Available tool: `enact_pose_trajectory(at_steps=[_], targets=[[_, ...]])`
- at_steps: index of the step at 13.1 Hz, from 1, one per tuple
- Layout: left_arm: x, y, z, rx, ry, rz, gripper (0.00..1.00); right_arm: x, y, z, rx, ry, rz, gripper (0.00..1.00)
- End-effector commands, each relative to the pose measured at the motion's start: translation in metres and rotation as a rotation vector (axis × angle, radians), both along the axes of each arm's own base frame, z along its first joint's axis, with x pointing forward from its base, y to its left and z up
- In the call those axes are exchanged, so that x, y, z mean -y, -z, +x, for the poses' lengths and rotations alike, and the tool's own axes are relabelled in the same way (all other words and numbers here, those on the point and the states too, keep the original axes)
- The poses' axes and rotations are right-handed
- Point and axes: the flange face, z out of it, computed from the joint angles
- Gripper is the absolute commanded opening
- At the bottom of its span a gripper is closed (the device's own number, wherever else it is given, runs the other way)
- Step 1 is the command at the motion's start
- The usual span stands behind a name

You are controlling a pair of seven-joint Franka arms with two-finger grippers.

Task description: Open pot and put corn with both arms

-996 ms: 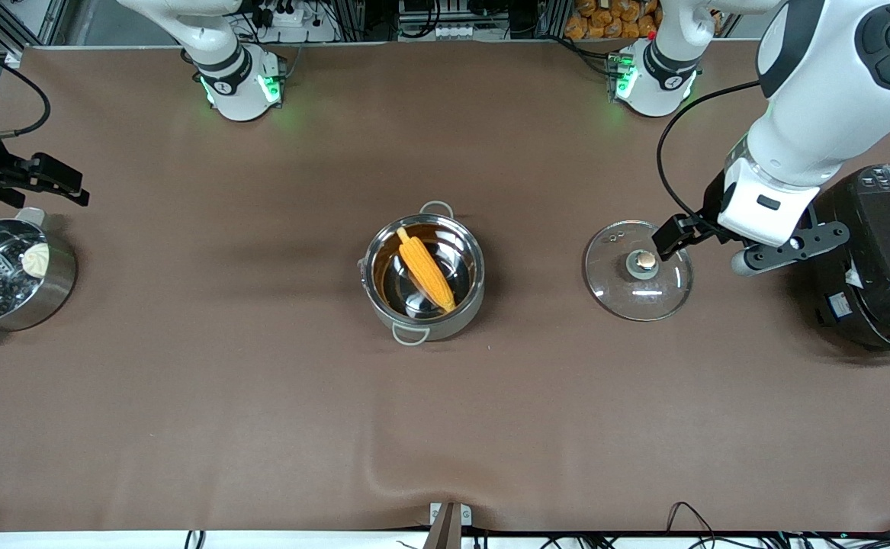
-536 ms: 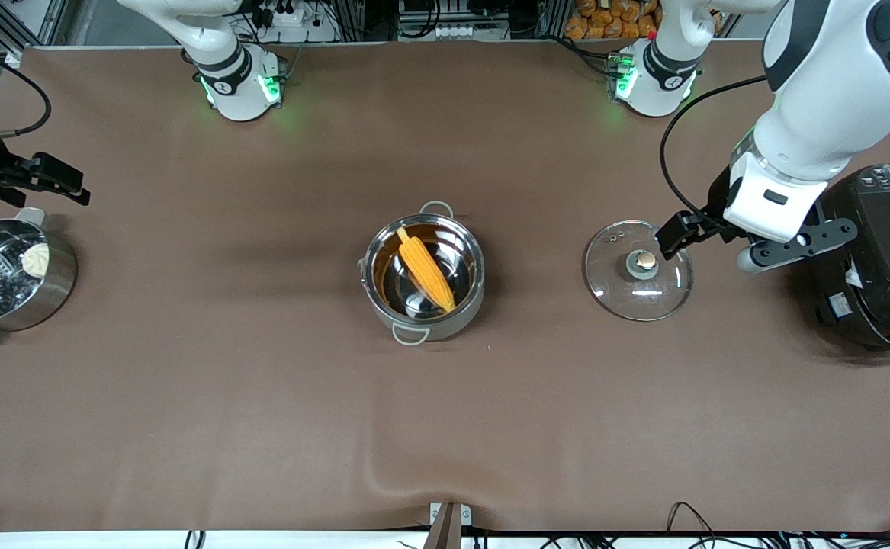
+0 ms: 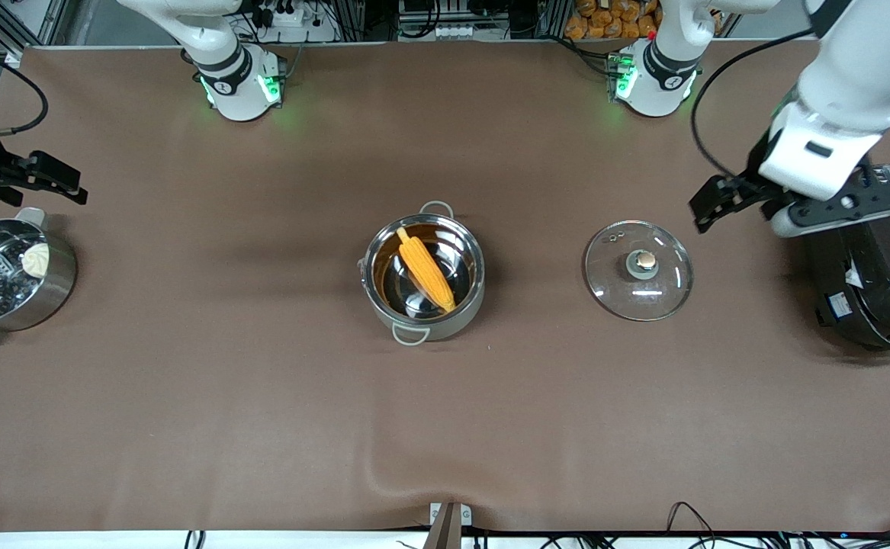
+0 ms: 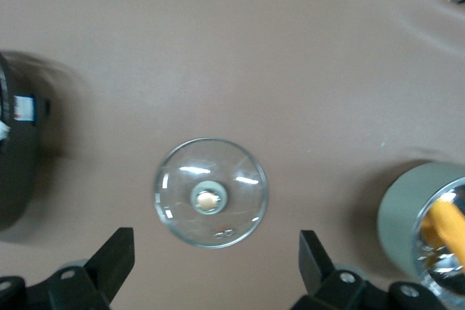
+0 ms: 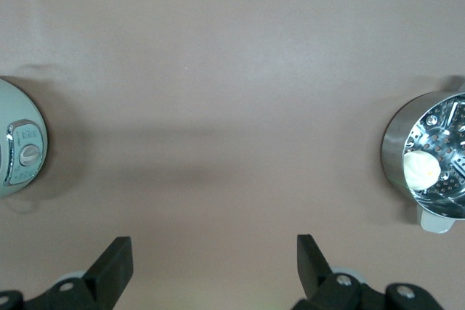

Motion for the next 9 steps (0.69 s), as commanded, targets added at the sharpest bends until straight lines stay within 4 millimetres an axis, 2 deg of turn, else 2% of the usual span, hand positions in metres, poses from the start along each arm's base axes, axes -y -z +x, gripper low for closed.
enact_pose_trajectory(at_steps=[1,3,5,9], targets=[[-0.016,-0.007,-0.005,-0.017,0.069,0.031,1.0,0.008,-0.012,0.0,0.017,0.019,-0.008,1.0],[-0.036,-0.014,-0.006,-0.009,0.108,0.034,1.0,0.006,-0.01,0.001,0.014,0.016,-0.007,1.0],[-0.066,-0.014,0.0,-0.016,0.153,0.029,1.0,0.007,-0.011,0.001,0.017,0.017,-0.008,1.0],[-0.083,-0.014,0.002,-0.02,0.198,0.03,1.0,0.007,-0.013,0.002,0.025,0.019,0.003,1.0]])
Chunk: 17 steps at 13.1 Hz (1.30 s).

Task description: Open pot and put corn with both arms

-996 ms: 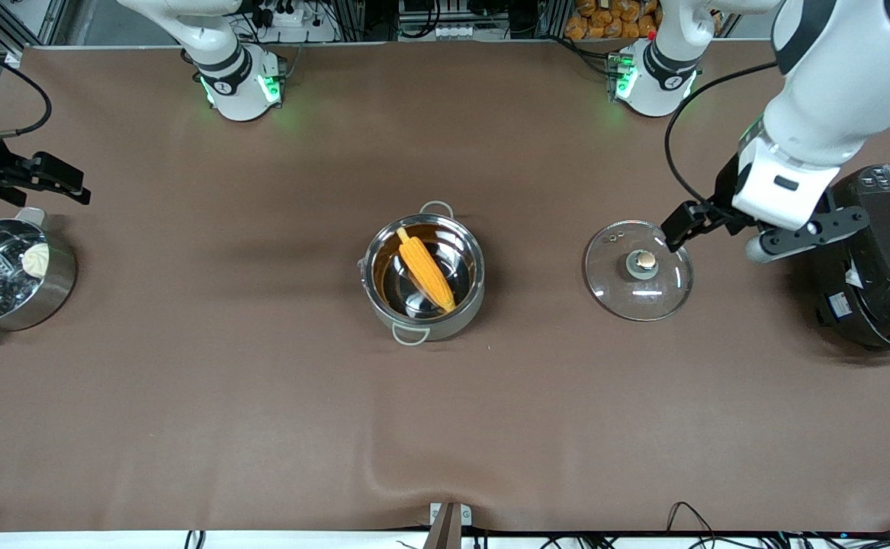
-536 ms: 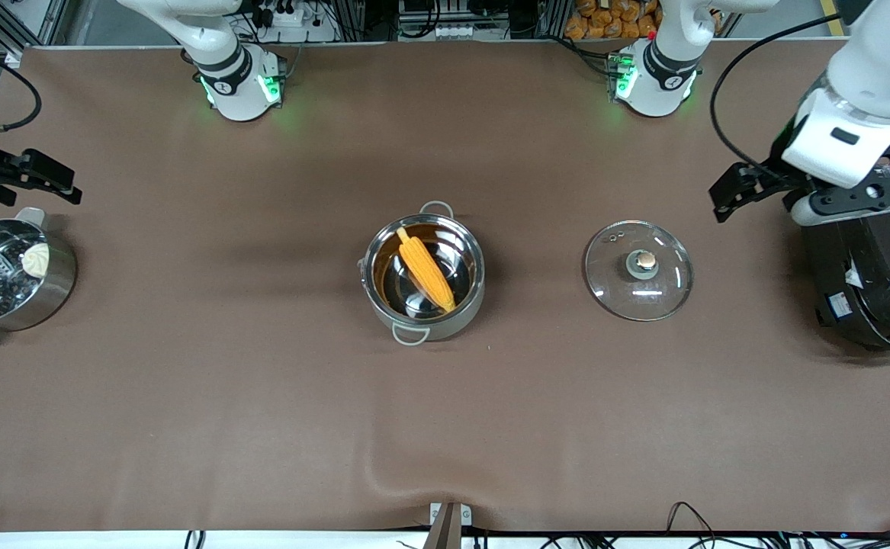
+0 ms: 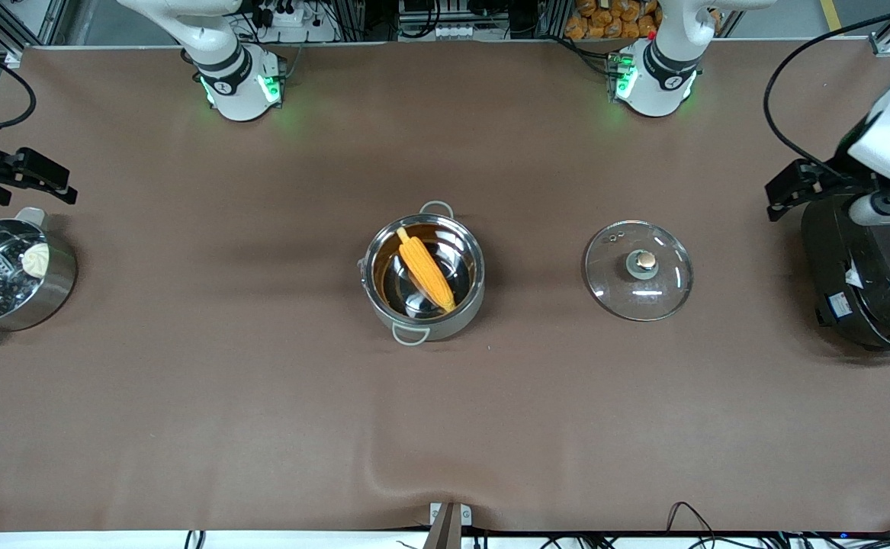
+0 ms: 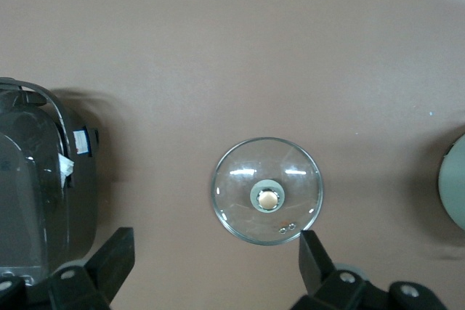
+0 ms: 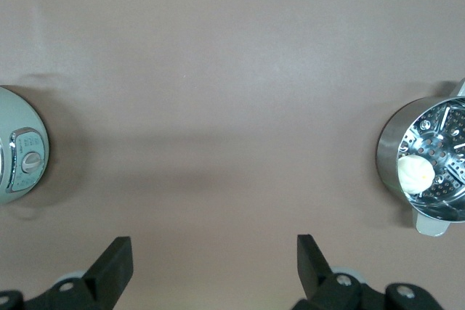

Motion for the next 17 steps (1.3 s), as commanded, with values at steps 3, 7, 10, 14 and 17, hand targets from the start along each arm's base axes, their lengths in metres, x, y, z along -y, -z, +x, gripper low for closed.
enact_pose_trajectory(at_steps=[3,7,10,14,17], targets=[[-0.003,-0.005,-0.01,-0.032,0.043,-0.003,1.0,0.002,0.0,0.005,0.0,0.009,0.004,1.0],[-0.004,-0.002,-0.013,-0.07,0.028,-0.049,1.0,0.0,0.0,0.005,0.003,0.006,0.006,1.0],[-0.006,-0.016,-0.015,-0.079,0.016,-0.065,1.0,-0.001,0.001,0.006,0.001,0.005,0.006,1.0],[-0.009,-0.015,-0.015,-0.095,0.009,-0.052,1.0,-0.001,0.002,0.008,0.001,0.005,0.008,1.0],[-0.009,-0.014,-0.014,-0.099,0.009,-0.051,1.0,-0.002,0.0,0.008,0.004,0.003,0.007,1.0]])
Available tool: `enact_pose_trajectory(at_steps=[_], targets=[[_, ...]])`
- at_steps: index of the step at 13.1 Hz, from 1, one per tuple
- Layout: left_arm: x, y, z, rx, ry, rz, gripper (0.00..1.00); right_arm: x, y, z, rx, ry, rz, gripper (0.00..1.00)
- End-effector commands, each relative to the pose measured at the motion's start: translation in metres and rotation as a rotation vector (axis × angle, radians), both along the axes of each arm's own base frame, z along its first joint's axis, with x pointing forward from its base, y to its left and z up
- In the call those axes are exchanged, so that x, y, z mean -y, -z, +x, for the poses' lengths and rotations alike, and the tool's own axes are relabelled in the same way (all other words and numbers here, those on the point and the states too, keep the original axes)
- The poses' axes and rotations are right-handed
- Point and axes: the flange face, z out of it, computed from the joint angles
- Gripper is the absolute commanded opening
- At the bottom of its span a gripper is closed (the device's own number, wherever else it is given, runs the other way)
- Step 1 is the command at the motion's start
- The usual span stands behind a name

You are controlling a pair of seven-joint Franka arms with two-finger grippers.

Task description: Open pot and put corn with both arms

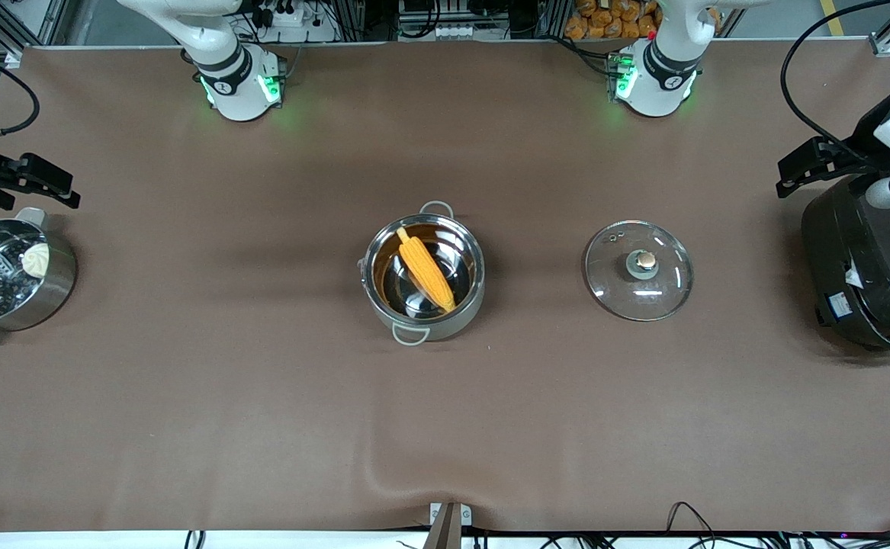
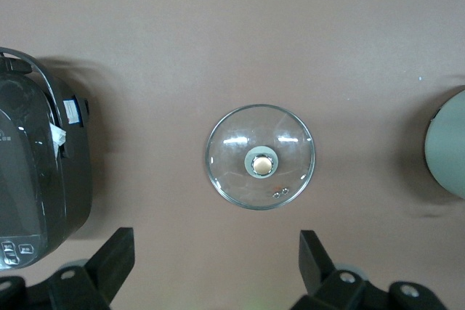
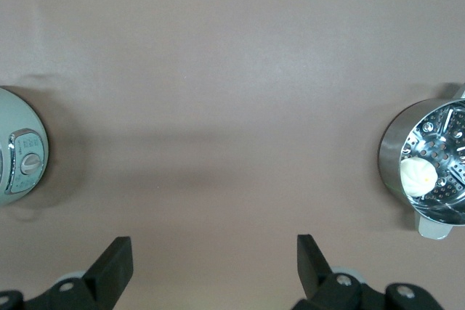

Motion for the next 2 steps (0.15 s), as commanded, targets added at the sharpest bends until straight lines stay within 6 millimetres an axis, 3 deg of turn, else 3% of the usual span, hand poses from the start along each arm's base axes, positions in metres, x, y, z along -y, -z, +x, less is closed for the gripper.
enact_pose_trajectory(at_steps=[1,2], targets=[[-0.0009,-0.0043,-0.0012,-0.008,0.006,-0.006,1.0,0.0,-0.0045,0.0041,0.007,0.006,0.006,1.0],[-0.0009,-0.0043,-0.0012,-0.008,0.004,-0.006,1.0,-0.0008,-0.0045,0.0042,0.007,0.005,0.006,1.0]])
